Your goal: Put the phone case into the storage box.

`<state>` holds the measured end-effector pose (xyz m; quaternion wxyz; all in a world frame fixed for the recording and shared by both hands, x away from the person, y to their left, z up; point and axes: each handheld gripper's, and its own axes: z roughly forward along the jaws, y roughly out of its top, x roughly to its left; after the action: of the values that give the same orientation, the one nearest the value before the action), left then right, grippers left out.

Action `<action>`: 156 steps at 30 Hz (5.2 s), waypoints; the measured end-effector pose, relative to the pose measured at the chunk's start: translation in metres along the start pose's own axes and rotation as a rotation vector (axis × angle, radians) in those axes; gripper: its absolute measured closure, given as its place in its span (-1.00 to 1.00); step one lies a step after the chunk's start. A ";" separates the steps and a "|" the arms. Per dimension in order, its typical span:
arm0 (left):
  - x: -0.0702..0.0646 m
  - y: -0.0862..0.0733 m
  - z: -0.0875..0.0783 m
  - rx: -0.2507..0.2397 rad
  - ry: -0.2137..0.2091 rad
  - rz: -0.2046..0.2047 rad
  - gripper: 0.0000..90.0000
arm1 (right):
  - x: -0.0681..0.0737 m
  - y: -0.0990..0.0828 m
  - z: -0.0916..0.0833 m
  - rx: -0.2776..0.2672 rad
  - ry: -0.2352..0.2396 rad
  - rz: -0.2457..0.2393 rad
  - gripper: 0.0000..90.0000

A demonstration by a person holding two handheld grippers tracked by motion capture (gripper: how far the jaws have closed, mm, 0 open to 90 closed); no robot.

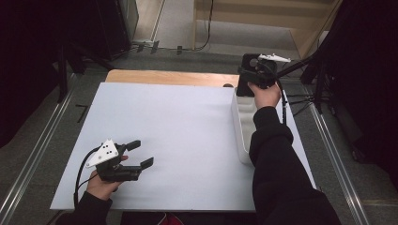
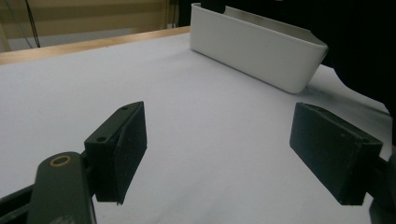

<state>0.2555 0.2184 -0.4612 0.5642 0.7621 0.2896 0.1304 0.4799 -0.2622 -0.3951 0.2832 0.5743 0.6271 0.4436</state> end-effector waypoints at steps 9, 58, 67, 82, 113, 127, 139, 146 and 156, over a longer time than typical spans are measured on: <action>0.000 0.000 0.000 0.001 0.003 0.002 -0.58 | 0.001 -0.004 0.007 0.013 -0.008 0.002 -0.69; -0.002 0.000 0.002 0.007 0.003 0.025 -0.58 | -0.001 -0.041 0.024 0.098 -0.023 0.013 -0.82; -0.002 0.000 0.002 0.010 0.001 0.026 -0.58 | -0.003 -0.038 0.022 0.090 -0.029 0.029 -1.00; -0.002 0.000 0.003 0.009 -0.001 0.025 -0.58 | -0.006 -0.027 0.012 0.078 -0.032 0.015 -1.00; -0.001 0.001 0.006 0.024 -0.006 0.016 -0.58 | 0.019 -0.002 -0.035 0.047 0.092 -0.032 -1.00; 0.000 0.001 0.006 0.026 -0.010 0.011 -0.58 | 0.030 -0.017 -0.057 0.067 0.171 -0.055 -1.00; 0.000 0.001 0.006 0.027 -0.006 0.019 -0.58 | 0.031 -0.036 -0.068 0.079 0.216 -0.035 -1.00; 0.001 0.001 0.005 0.026 -0.004 0.019 -0.58 | 0.030 -0.049 -0.068 0.085 0.225 -0.061 -1.00; 0.000 0.002 0.005 0.024 -0.009 0.016 -0.58 | 0.035 -0.056 -0.069 0.080 0.274 -0.088 -1.00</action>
<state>0.2582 0.2142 -0.4612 0.5554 0.7716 0.2825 0.1280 0.3881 -0.2416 -0.4086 0.1910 0.4909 0.7017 0.4797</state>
